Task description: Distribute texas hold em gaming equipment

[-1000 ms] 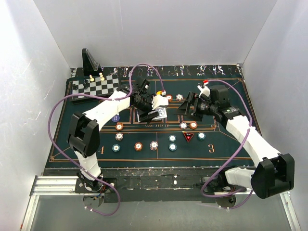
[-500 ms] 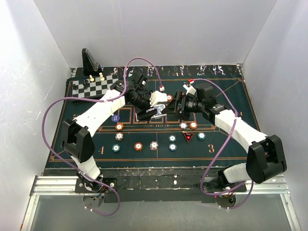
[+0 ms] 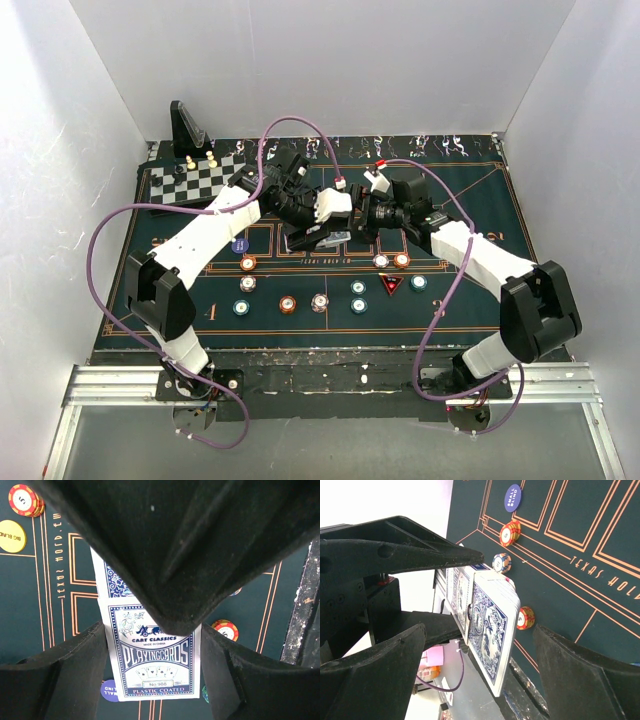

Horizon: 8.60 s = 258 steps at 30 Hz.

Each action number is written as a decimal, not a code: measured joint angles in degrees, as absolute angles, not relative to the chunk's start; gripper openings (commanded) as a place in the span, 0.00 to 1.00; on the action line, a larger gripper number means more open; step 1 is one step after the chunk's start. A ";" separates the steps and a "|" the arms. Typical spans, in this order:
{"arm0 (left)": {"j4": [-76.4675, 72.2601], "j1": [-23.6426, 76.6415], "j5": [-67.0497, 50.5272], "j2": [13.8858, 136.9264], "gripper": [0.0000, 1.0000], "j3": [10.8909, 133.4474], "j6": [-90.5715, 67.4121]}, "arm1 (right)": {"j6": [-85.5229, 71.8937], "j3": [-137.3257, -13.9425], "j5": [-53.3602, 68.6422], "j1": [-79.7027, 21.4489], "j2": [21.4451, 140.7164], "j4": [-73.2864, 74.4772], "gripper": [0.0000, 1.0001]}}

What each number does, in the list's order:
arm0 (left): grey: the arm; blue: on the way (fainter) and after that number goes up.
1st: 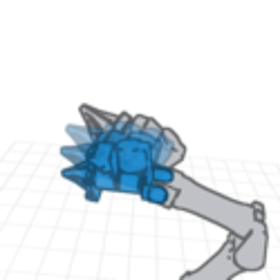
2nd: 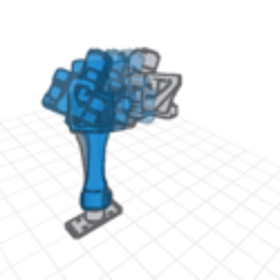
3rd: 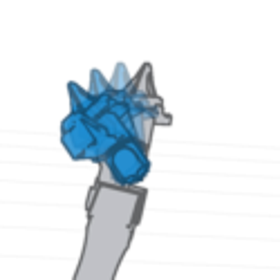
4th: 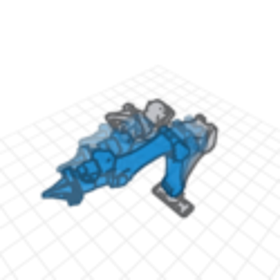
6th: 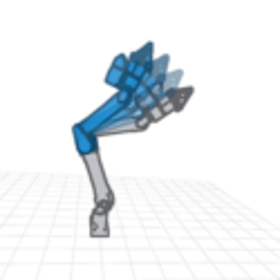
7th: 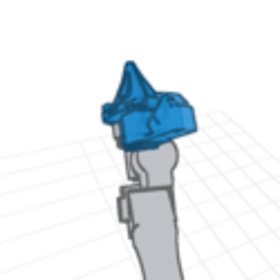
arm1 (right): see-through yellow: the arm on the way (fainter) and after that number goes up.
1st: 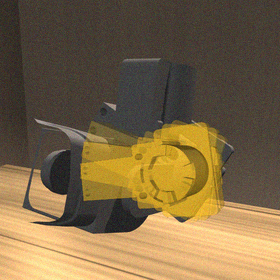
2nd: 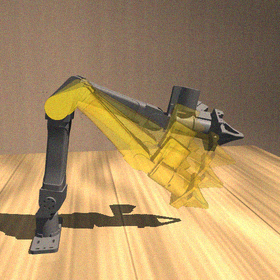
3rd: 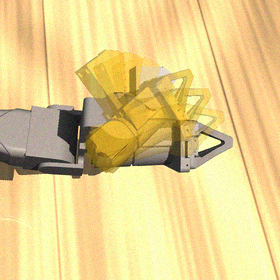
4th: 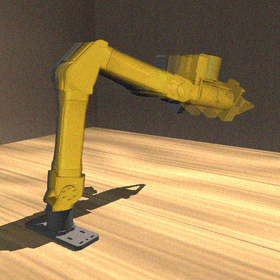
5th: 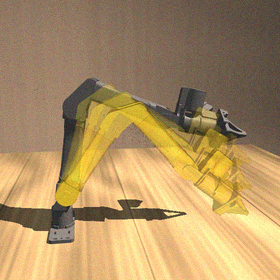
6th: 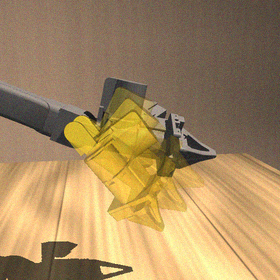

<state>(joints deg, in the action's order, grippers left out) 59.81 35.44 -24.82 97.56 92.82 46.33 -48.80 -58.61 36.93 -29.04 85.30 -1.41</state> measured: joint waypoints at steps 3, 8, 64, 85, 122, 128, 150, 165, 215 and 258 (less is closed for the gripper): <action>60.01 35.55 -24.82 97.54 0.21 93.17 46.22 | -49.58 -58.61 37.17 -29.67 85.84 -2.55 0.87; 60.10 35.70 -24.82 97.54 0.21 93.84 45.80 | -52.12 -58.24 37.95 -30.04 87.37 -6.79 0.73; 50.54 32.21 -34.17 73.34 0.98 74.00 41.10 | -64.31 -52.01 41.78 -35.33 81.82 -19.49 0.15; 53.67 28.34 -38.74 75.29 0.93 76.31 44.49 | -64.62 -55.77 41.32 -37.41 81.87 -18.50 0.15; 50.63 27.75 -35.94 69.91 0.67 69.04 40.23 | -64.95 -58.30 36.91 -41.87 84.49 -12.73 0.16; 50.92 27.70 -35.40 69.91 0.44 69.04 39.42 | -64.93 -58.78 35.70 -42.09 84.60 -11.99 0.34; 55.99 27.55 -38.85 68.18 0.27 68.84 40.82 | -58.22 -60.75 35.11 -41.58 82.24 -0.91 0.62; 57.21 27.55 -38.59 67.40 0.21 67.83 41.74 | -56.75 -60.73 35.05 -41.21 81.76 1.74 0.46; 56.75 27.53 -37.69 67.33 0.22 66.37 39.53 | -55.16 -57.95 33.71 -42.54 78.91 5.30 0.48; 55.64 27.53 -38.17 67.33 0.22 66.37 36.40 | -53.36 -55.44 33.15 -37.26 73.76 8.51 0.41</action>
<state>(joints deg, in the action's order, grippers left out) 55.64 27.53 -38.17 67.33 66.37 36.40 -53.36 -55.44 33.15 -37.26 73.76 8.51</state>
